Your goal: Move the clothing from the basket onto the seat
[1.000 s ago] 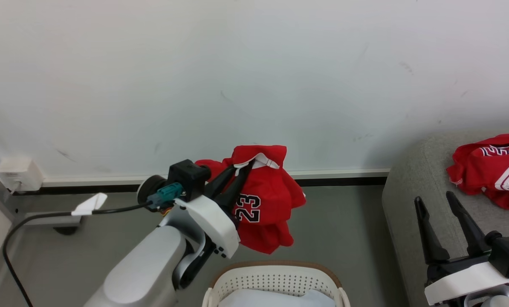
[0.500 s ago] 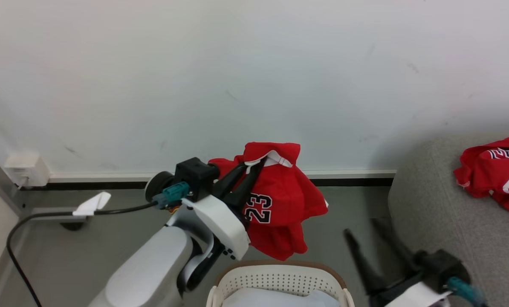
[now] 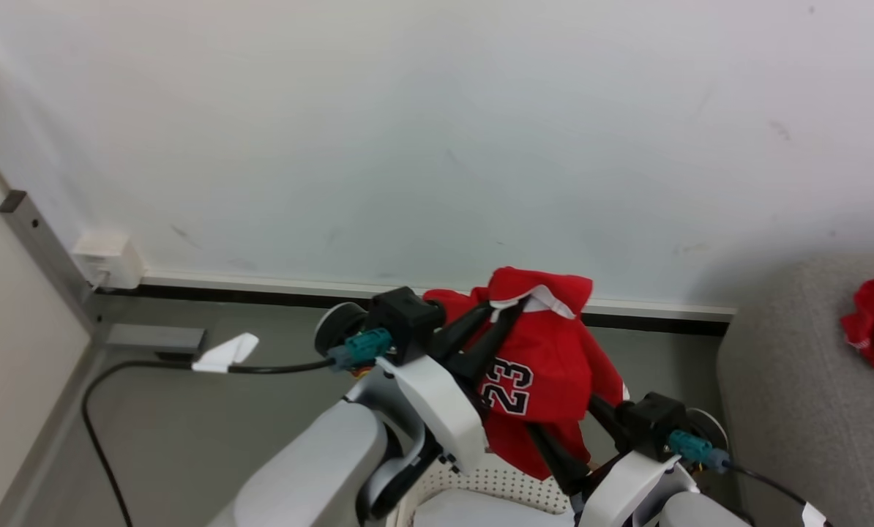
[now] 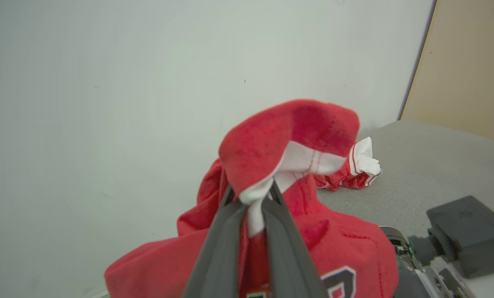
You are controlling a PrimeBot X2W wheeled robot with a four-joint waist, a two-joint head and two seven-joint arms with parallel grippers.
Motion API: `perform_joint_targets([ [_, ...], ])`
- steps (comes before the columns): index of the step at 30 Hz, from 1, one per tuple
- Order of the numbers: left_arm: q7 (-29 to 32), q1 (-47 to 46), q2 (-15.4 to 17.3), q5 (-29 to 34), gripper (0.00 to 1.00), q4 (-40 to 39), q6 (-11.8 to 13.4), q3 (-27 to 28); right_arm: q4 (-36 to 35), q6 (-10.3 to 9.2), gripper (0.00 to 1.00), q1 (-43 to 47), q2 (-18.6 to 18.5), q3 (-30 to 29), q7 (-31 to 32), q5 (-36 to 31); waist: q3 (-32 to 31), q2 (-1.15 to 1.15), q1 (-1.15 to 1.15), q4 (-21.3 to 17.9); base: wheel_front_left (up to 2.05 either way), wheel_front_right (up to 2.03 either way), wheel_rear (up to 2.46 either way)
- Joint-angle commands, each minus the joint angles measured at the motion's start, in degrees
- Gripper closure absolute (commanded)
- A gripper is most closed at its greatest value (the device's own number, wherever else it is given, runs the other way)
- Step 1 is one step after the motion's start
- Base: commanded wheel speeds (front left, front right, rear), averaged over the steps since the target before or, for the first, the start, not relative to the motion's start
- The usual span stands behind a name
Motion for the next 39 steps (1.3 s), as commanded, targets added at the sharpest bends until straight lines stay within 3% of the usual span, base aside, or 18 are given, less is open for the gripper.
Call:
perform_joint_targets([
  [1,0.1,-0.4,-0.6,-0.7,1.00,-0.4,-0.4,-0.6,2.2,-0.15,0.00,-1.6,0.4,-0.4,-0.2,0.0,-0.1,0.00,0.00,1.8,0.00,0.00,0.00],
  [8,1.1,0.4,-2.2,-1.1,1.00,-0.9,-1.2,-2.7,7.6,-0.15,0.00,-4.7,2.3,0.1,-0.2,0.3,-0.7,0.00,0.00,5.1,0.00,0.00,0.00],
  [9,1.1,0.4,-2.2,-1.1,1.00,-1.0,-1.3,-2.8,7.7,-0.15,0.44,-5.0,2.4,0.2,-0.2,0.4,-0.7,0.00,0.00,5.4,0.00,0.00,0.00],
  [10,1.2,0.5,-2.2,-1.1,1.00,-1.0,-1.4,-3.0,7.7,-0.15,0.64,-5.2,2.4,0.0,-0.2,0.4,-0.8,0.00,0.00,5.6,0.00,0.00,0.00],
  [11,1.3,0.6,-2.2,-1.2,1.00,-1.0,-1.4,-3.1,7.7,-0.15,1.00,-5.3,2.5,-0.1,-0.2,0.4,-0.8,0.00,0.00,5.8,0.00,0.00,0.00],
  [22,1.0,1.4,-0.9,-2.3,1.00,0.3,-0.3,-1.9,5.5,-0.15,1.00,-3.4,1.4,-2.4,-0.2,1.0,-0.9,0.00,0.00,5.0,0.00,0.00,0.00],
  [33,-0.8,2.7,-0.1,-3.2,0.99,1.7,0.1,-1.7,-2.8,-0.15,1.00,0.4,-0.9,-10.2,-0.2,3.2,-0.3,0.00,0.00,1.0,0.00,0.00,0.00],
  [34,-0.6,2.7,-0.1,-3.2,0.95,1.5,0.1,-1.8,-3.6,-0.15,1.00,0.6,-1.2,-11.2,-0.2,3.3,-0.3,0.00,0.00,0.4,0.00,0.00,0.00],
  [35,-0.7,2.8,-0.1,-3.2,0.84,1.4,0.1,-1.9,-4.4,-0.15,1.00,0.8,-1.6,-12.2,-0.2,3.2,-0.2,0.00,0.00,0.0,0.00,0.00,0.00],
  [36,-0.8,2.9,-0.2,-3.2,0.64,1.2,0.2,-2.0,-5.2,-0.15,1.00,1.0,-2.0,-13.1,-0.2,3.0,-0.1,0.00,0.00,-0.5,0.00,0.00,0.00],
  [37,-0.9,3.0,0.0,-3.2,0.17,1.1,0.3,-1.9,-6.0,-0.15,1.00,1.2,-2.2,-13.8,-0.2,2.7,0.0,0.00,0.00,-1.2,0.00,0.00,0.00],
  [38,-0.9,3.0,0.0,-3.1,0.00,1.0,0.4,-2.0,-6.8,-0.15,1.00,1.4,-2.4,-14.6,-0.2,2.6,0.1,0.00,0.00,-1.8,0.00,0.00,0.00],
  [39,-1.0,3.2,0.1,-3.1,0.00,0.8,0.5,-2.0,-7.4,-0.15,1.00,1.6,-2.7,-15.4,-0.2,2.4,0.2,0.00,0.00,-2.5,0.00,0.00,0.00],
])
